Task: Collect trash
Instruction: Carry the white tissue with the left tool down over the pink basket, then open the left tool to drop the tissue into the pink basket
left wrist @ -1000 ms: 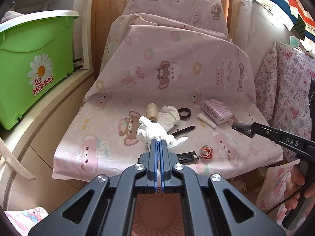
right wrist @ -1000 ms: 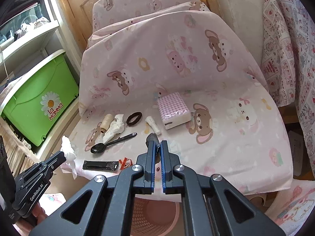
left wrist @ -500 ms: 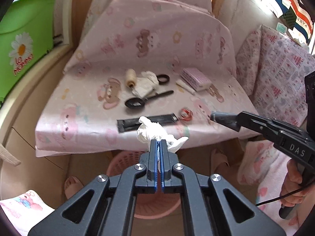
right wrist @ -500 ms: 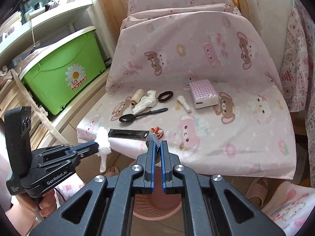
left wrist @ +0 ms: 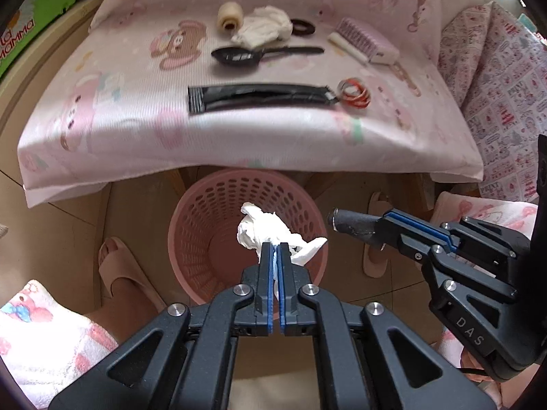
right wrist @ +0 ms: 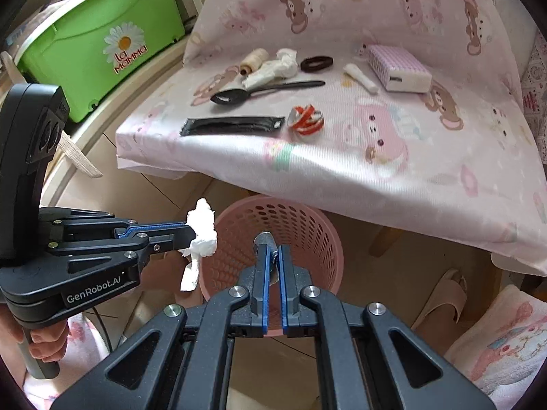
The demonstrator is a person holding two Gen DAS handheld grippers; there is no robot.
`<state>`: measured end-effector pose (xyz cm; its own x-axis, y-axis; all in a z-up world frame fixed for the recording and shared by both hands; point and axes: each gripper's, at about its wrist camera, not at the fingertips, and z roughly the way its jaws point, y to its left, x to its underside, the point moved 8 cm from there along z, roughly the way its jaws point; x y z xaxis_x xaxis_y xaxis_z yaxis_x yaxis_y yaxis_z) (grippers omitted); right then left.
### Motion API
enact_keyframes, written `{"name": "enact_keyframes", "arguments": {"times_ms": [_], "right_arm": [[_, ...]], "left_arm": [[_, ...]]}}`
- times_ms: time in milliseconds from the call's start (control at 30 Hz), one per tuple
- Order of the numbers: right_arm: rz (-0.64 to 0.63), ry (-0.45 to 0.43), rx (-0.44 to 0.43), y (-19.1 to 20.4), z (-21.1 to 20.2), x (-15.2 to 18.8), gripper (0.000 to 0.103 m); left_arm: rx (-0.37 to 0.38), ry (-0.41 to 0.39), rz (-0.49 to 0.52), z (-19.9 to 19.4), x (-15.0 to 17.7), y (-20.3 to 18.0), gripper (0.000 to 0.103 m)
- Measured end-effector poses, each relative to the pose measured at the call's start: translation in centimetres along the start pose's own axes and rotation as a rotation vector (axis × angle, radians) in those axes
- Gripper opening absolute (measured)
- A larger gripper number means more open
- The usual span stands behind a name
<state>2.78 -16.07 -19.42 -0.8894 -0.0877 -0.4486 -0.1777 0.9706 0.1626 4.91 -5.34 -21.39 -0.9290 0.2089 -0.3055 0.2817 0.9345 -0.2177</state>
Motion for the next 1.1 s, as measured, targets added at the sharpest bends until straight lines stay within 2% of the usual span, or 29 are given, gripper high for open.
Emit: {"name": "enact_keyframes", "arguments": {"times_ms": [133, 233, 467, 600, 700, 833, 967, 1100], "right_arm": [[0.069, 0.077, 0.000, -0.9, 3.5, 1.4, 0.006], [0.089, 0.117, 0.031, -1.5, 6.3, 2.4, 0.006], [0.075, 0.195, 0.091, -1.7, 12.8, 4.8, 0.006], [0.119, 0.244, 0.077, -1.8, 15.8, 6.5, 0.006], [0.118, 0.262, 0.098, -2.2, 16.6, 7.6, 0.006], [0.112, 0.261, 0.104, -2.6, 16.9, 8.0, 0.006], [0.129, 0.259, 0.112, -3.1, 17.2, 8.4, 0.006], [0.148, 0.276, 0.118, -3.5, 17.4, 8.9, 0.007]], "left_arm": [[-0.015, 0.089, -0.063, 3.5, 1.0, 1.2, 0.003], [-0.015, 0.129, -0.115, 5.6, 1.3, 2.2, 0.003], [-0.069, 0.166, -0.112, 9.5, 1.9, 3.6, 0.003], [-0.114, 0.242, -0.132, 11.9, 3.6, 4.9, 0.003], [-0.101, 0.279, -0.155, 13.1, 4.5, 5.3, 0.003], [-0.139, 0.317, -0.149, 14.6, 5.6, 6.0, 0.004], [-0.152, 0.318, -0.145, 15.8, 6.1, 6.2, 0.008], [-0.136, 0.326, -0.186, 15.5, 6.4, 6.7, 0.014]]}}
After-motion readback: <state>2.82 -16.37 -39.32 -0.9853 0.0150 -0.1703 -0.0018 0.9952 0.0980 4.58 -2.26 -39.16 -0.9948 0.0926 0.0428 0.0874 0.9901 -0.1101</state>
